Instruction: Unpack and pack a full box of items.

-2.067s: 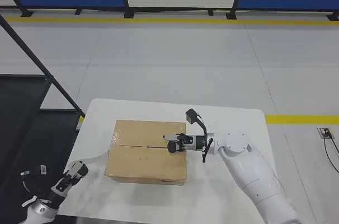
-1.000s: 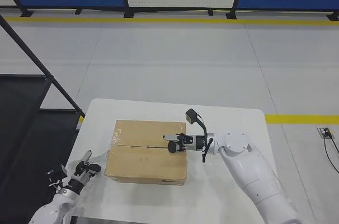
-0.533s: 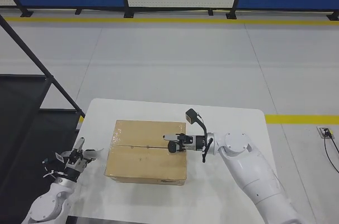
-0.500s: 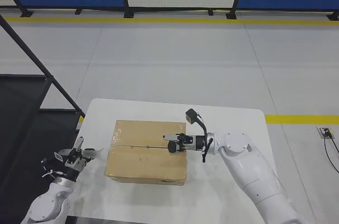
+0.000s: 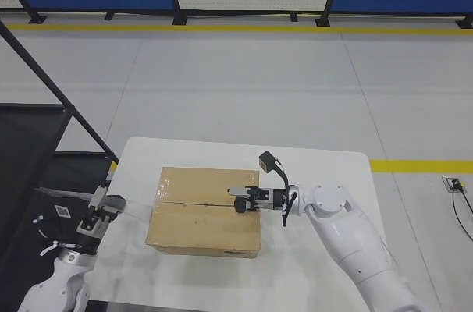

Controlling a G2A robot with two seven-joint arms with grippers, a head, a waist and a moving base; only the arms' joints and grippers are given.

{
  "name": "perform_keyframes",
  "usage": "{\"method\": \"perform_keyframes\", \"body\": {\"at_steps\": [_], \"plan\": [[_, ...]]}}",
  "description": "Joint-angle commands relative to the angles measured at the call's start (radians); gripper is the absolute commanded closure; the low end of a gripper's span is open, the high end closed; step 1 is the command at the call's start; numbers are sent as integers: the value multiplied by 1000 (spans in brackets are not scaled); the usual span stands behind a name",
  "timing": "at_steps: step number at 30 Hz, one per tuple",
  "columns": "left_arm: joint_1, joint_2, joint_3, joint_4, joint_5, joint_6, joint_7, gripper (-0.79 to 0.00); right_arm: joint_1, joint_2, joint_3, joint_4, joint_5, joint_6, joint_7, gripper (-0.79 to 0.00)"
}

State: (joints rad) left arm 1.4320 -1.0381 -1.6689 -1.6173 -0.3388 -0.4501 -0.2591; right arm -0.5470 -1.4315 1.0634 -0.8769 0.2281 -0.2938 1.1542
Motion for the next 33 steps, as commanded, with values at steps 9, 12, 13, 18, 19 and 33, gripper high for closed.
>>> {"method": "perform_keyframes", "body": {"at_steps": [9,12,13,18,19,33], "plan": [[56,-5,-29,-124,78,-7,20,-785,0,0,0,0,0,0,0,-785],[55,-8,-20,-144,109,-6,20,-785,0,0,0,0,0,0,0,-785],[53,-9,-16,-151,121,-7,20,-785,0,0,0,0,0,0,0,-785],[42,-14,11,-174,197,-3,33,-785,0,0,0,0,0,0,0,-785],[36,-15,18,-176,213,1,36,-785,0,0,0,0,0,0,0,-785],[-77,-30,127,-134,340,56,24,-785,-67,19,19,-117,-16,-13,10,-785]]}}
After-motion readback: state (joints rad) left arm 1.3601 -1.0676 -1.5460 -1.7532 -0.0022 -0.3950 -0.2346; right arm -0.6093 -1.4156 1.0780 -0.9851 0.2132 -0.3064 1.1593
